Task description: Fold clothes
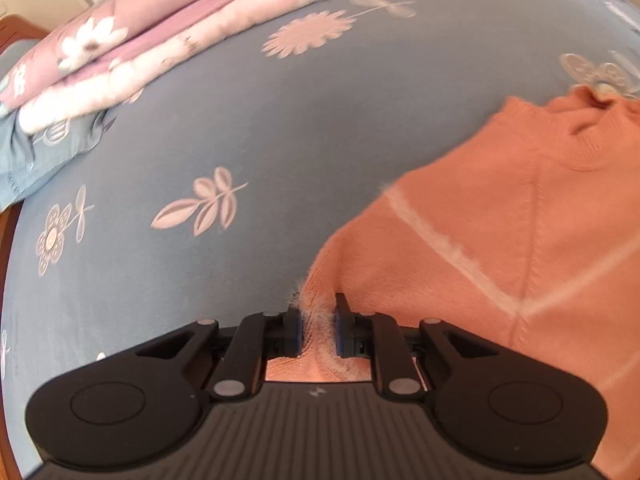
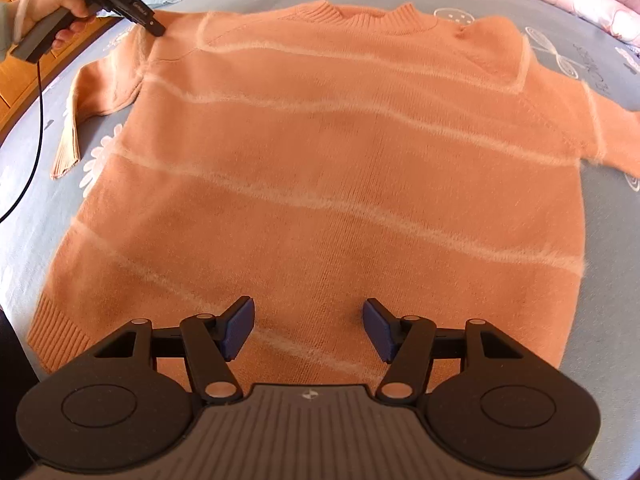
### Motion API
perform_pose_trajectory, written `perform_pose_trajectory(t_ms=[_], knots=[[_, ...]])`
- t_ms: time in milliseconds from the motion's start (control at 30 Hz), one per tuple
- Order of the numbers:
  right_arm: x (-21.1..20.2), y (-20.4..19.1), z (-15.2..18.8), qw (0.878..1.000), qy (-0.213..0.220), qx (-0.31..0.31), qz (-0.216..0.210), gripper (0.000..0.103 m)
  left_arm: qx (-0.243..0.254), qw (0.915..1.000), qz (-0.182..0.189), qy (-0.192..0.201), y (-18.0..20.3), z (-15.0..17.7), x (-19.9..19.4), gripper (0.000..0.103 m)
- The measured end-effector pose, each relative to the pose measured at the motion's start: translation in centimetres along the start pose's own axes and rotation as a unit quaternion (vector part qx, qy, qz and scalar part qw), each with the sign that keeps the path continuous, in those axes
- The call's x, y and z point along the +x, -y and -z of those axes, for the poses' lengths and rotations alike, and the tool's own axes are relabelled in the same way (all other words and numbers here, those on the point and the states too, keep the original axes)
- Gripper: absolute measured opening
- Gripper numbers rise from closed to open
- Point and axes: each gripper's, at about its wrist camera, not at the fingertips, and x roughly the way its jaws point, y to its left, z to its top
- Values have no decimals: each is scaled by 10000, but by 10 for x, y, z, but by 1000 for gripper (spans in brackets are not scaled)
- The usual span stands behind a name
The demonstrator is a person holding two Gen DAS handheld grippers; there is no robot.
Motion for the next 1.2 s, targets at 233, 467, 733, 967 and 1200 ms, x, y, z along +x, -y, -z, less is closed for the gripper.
perform_pose_trajectory(t_ms=[233, 467, 733, 967, 1200], knots=[[-22, -1, 3, 9998, 130, -24, 119, 65, 756, 9930, -838, -333, 56, 11, 41, 21], [-54, 26, 8, 9983, 491, 233, 199, 57, 866, 9954, -172, 376, 48, 8, -60, 42], [-25, 27, -24, 9970, 631, 417, 169, 28, 1569, 9560, 2447, 399, 156, 51, -96, 63], [-32, 2, -16, 9975, 599, 361, 119, 37, 909, 9731, 2115, -112, 130, 87, -43, 67], [-37, 8, 21, 9968, 283, 719, 191, 37, 896, 9836, 1559, -138, 121, 105, -67, 60]])
